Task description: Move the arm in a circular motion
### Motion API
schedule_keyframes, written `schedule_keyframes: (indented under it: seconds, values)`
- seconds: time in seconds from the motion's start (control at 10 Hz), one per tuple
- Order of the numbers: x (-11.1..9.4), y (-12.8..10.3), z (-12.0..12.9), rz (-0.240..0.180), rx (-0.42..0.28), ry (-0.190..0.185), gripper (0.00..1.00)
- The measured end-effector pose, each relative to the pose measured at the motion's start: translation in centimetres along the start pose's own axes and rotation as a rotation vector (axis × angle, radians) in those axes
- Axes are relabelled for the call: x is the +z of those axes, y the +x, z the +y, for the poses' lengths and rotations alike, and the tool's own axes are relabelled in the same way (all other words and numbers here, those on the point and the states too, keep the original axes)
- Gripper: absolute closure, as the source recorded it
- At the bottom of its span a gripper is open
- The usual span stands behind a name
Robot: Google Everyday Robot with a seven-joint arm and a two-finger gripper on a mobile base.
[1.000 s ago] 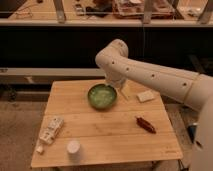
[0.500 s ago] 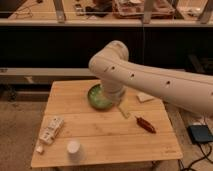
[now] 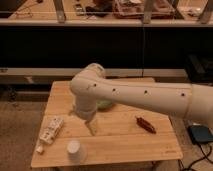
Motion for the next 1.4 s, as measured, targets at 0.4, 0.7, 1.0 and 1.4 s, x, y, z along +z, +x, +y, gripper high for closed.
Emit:
schedule_keyframes:
  seconds: [0.4,0.7,1.0,1.4]
  values:
    - [3.8,6.2,-8.2,0.072,-0.155,0.132,0.20]
    - [4.8,12.5,-10.4,0.160,-0.185,0.128,0.20]
    - [1.2,21.3,-6.0,0.309,-0.085,0.059,0.20]
    - [-4.4,24.4,5.6,0.414,0.133,-0.064,0.20]
